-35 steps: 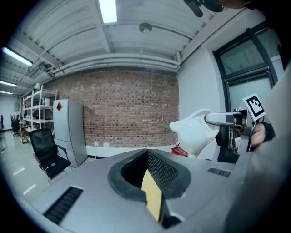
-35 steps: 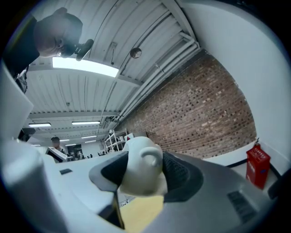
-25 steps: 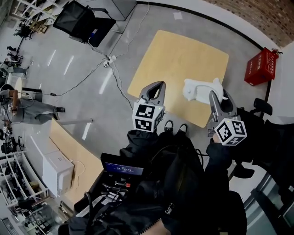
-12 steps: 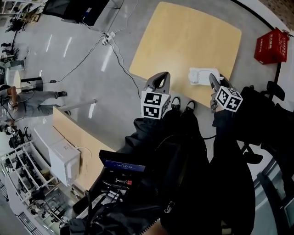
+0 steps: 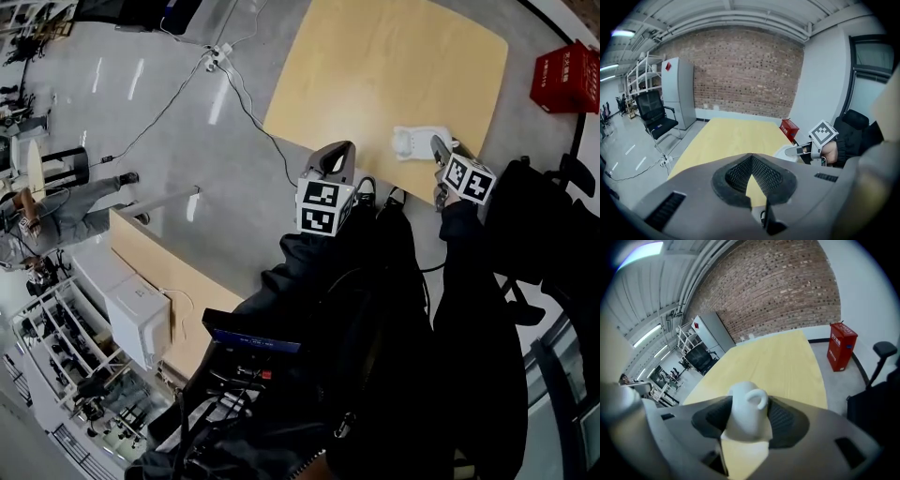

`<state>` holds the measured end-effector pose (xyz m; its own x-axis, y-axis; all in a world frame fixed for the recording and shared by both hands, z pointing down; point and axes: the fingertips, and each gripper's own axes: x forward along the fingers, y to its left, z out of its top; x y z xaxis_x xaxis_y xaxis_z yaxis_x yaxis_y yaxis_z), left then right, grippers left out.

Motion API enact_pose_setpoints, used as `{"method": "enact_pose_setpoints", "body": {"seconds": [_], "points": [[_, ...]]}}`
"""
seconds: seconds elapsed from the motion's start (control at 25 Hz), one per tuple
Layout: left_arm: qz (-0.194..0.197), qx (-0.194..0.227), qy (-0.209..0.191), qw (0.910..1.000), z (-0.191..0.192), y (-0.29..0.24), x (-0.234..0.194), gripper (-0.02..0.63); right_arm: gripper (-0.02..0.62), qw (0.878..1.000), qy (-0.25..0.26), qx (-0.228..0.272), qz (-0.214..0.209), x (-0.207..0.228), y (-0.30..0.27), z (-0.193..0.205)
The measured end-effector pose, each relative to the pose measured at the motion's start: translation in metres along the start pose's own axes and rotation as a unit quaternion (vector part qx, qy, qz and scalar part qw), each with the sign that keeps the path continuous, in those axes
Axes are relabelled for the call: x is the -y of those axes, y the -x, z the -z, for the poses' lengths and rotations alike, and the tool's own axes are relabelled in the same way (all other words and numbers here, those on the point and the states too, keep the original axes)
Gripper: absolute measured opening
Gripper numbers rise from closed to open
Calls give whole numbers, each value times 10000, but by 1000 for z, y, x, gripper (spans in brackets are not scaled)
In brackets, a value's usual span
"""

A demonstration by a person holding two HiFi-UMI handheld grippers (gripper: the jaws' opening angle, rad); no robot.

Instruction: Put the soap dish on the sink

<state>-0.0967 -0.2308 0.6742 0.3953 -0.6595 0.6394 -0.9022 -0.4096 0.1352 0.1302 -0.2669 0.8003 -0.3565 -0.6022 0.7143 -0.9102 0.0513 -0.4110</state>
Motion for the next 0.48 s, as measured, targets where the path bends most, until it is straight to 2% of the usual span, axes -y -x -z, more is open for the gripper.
{"method": "enact_pose_setpoints", "body": {"seconds": [0.48], "points": [[-52,-140,25,9999,13,-3,-12,3,244,9996,-266,101,-43,5,-13,18]]}}
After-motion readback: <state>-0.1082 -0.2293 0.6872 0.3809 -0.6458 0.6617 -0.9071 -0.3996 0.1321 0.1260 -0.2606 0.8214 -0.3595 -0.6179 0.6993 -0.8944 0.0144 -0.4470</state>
